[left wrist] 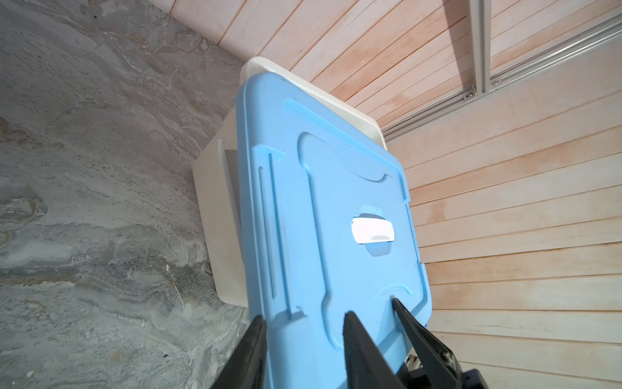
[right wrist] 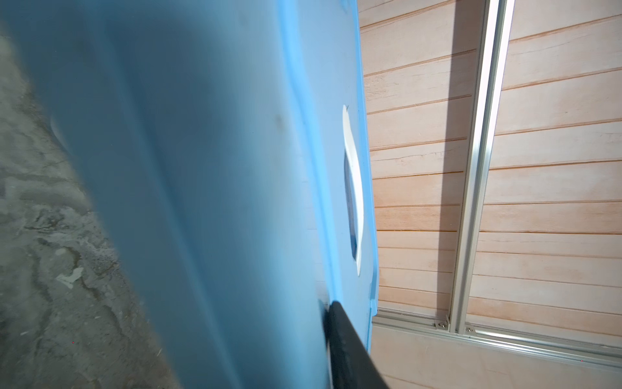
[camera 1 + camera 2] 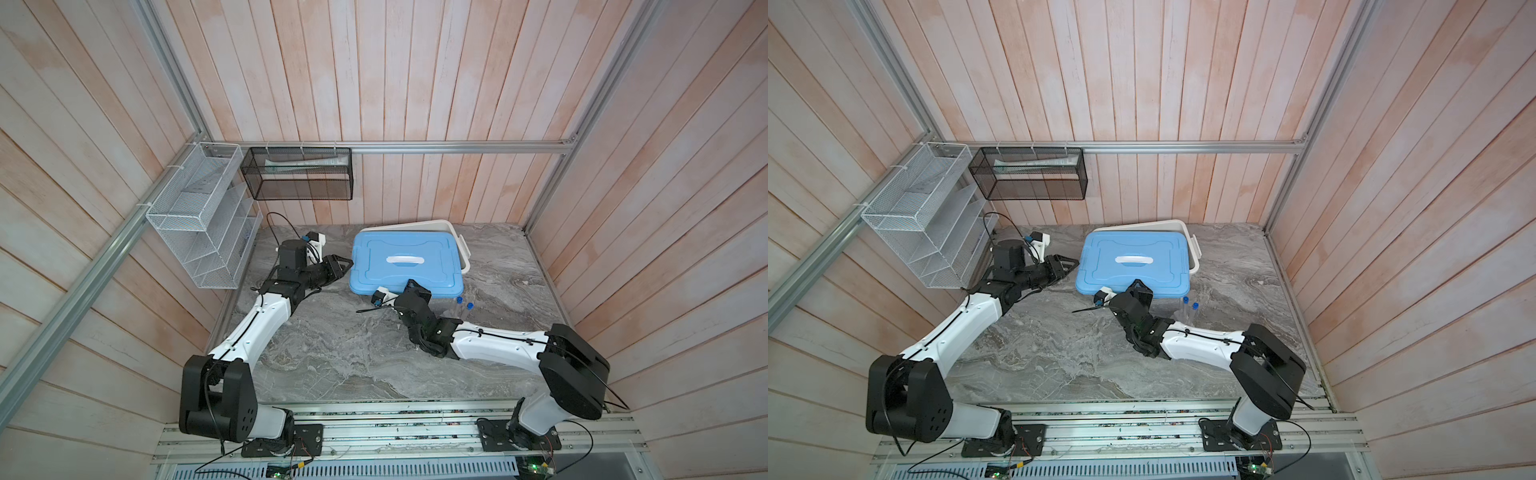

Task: Organize the chemistry lab equipment
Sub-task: 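Lower the blue lid onto the bin top with both grippers, then push the blue lid square onto the bin rim with both grippers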

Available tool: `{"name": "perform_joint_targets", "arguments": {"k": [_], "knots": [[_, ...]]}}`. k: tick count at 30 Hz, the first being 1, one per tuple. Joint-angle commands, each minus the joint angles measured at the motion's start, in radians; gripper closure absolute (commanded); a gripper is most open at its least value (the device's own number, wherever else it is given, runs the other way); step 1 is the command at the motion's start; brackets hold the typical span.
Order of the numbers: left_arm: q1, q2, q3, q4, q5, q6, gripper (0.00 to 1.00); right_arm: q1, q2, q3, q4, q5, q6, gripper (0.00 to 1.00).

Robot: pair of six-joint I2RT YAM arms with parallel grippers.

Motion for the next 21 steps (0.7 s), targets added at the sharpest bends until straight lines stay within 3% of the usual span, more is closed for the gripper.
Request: {"name": "perform_joint_targets", "arguments": {"k": [1, 21], "knots": [[-0.009, 0.017, 0.033, 0.003, -0.002, 0.018, 0.6, -0.019, 0.004, -0.005, -0.056, -0.06, 0.077, 0.66], [-0.049, 0.082, 0.089, -0.019, -0.025, 0.023, 0.6, -0.112, 0.01, 0.027, -0.077, -0.161, 0.113, 0.63]]}}
